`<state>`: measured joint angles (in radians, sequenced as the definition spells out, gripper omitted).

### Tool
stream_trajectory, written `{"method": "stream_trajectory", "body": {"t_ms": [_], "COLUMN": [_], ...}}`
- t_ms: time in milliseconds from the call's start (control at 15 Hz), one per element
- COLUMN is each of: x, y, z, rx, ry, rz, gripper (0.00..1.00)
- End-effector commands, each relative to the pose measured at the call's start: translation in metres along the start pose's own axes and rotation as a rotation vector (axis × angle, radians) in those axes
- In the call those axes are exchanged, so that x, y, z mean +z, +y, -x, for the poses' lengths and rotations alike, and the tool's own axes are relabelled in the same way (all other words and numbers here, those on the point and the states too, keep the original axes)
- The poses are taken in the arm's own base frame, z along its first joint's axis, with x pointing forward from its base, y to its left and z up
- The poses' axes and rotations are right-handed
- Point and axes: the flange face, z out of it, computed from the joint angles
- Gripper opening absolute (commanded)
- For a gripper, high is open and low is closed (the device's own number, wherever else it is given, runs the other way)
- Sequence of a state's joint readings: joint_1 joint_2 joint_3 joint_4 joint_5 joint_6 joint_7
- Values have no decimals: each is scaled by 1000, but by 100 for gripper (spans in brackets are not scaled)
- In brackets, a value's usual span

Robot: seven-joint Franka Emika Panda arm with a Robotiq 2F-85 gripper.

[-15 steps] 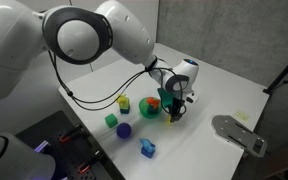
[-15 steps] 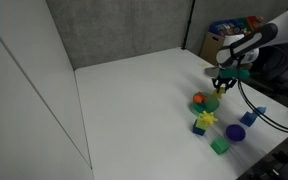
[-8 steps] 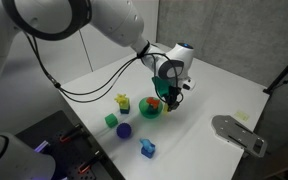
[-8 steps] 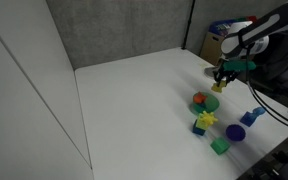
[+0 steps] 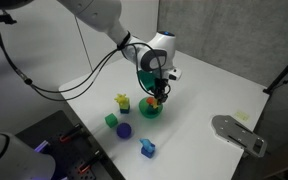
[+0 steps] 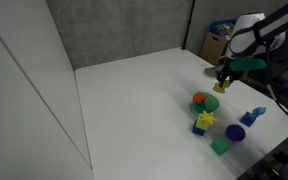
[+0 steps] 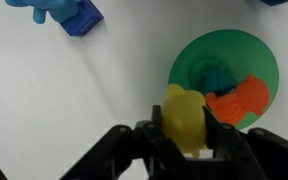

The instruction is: Pick up the yellow toy dog on the right and put it in the green bowl

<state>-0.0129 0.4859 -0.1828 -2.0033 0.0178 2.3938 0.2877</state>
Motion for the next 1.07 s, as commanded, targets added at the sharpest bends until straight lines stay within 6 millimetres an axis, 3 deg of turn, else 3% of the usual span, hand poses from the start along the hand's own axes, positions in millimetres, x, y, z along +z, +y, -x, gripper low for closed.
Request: {"method": "stream_trajectory", "body": {"t_ms": [0, 267, 467, 533, 667, 867, 1000], "x": [-1, 19, 32, 34, 30, 10, -9], "y": [-18, -45, -53, -53, -49, -40, -34], "z": [27, 34, 33, 33, 33, 35, 35], "rx": [-57, -121, -133, -131, -128, -134, -128], "ry": [34, 70, 83, 81, 72, 62, 43], "rz": [1, -2, 3, 1, -13, -30, -32], "gripper": [15, 15, 15, 65, 73, 96, 100]}}
